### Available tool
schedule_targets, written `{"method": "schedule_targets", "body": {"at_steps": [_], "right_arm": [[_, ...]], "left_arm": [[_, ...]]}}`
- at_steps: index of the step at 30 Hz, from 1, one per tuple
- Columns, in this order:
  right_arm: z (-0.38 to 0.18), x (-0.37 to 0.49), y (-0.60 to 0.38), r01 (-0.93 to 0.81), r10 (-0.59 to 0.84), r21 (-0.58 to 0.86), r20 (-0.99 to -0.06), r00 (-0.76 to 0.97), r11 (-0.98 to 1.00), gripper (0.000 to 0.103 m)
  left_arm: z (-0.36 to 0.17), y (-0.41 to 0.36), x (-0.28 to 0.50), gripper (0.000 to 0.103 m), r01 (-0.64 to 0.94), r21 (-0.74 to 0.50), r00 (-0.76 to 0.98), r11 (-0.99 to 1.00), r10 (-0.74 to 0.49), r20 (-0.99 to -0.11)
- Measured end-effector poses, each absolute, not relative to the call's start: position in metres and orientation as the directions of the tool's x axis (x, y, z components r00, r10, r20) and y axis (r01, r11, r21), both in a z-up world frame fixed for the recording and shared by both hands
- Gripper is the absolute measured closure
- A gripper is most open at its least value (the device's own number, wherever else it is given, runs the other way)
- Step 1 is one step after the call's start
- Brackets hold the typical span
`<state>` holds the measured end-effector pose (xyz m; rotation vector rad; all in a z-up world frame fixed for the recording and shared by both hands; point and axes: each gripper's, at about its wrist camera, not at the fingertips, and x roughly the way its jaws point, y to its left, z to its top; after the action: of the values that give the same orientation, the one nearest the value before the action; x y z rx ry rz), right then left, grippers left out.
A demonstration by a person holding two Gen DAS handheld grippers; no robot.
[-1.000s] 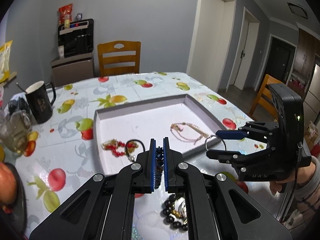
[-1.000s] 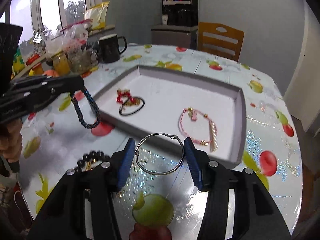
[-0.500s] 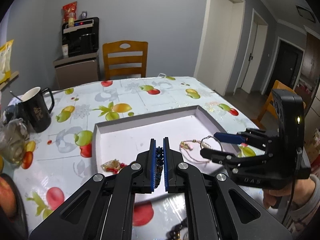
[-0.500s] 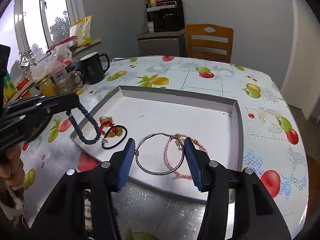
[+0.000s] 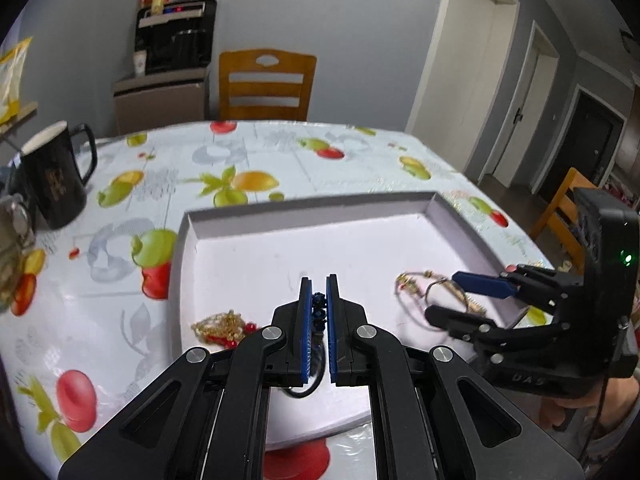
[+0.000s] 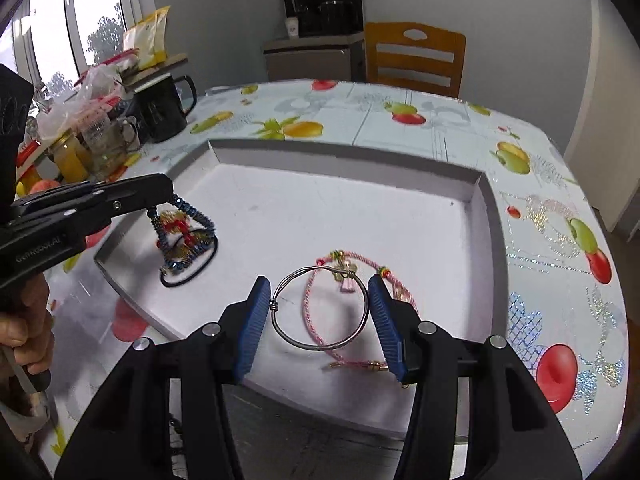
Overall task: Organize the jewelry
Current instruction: 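Lower blue beaded bracelet into tray with left tool while right tool lowers silver bangle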
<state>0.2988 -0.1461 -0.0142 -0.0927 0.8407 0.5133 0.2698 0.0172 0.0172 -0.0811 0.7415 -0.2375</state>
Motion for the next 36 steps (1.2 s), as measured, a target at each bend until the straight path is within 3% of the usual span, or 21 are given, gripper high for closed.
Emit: {"method": "schedule_targets", "body": {"at_steps": [6, 8, 11, 13, 16, 24, 36], "right_arm": [[-0.02, 0.3, -0.149, -0.463, 0.391, 0.123, -0.743, 0.544, 0.878, 0.051], [-0.021, 0.3, -0.15, -0.46, 0.393, 0.13, -0.744, 0.541, 0.878, 0.051], [-0.019, 0.297, -0.154, -0.458, 0.398, 0.134, -0.736, 0.548, 0.879, 0.049], [-0.016, 0.294, -0.157, -0.457, 0.403, 0.138, -0.728, 0.554, 0.879, 0.045], [-0.013, 0.288, -0.162, -0.458, 0.41, 0.143, -0.719, 0.561, 0.877, 0.045], [-0.002, 0.265, -0.176, -0.46, 0.429, 0.156, -0.693, 0.579, 0.874, 0.045], [0.004, 0.219, -0.179, -0.515, 0.458, 0.138, -0.682, 0.571, 0.846, 0.045]], "left_arm": [[-0.001, 0.022, 0.271, 0.095, 0.172, -0.162, 0.685, 0.972, -0.236, -0.689], [-0.004, 0.023, 0.27, 0.09, 0.165, -0.165, 0.682, 0.972, -0.233, -0.694], [-0.003, 0.025, 0.264, 0.07, 0.158, -0.16, 0.687, 0.974, -0.225, -0.69], [-0.001, 0.026, 0.259, 0.045, 0.153, -0.15, 0.7, 0.977, -0.214, -0.682], [0.003, 0.027, 0.249, 0.028, 0.151, -0.136, 0.72, 0.979, -0.203, -0.663], [0.009, 0.033, 0.222, 0.022, 0.148, -0.117, 0.729, 0.982, -0.188, -0.658], [0.006, 0.023, 0.167, 0.022, 0.224, -0.066, 0.717, 0.972, -0.21, -0.665]]}}
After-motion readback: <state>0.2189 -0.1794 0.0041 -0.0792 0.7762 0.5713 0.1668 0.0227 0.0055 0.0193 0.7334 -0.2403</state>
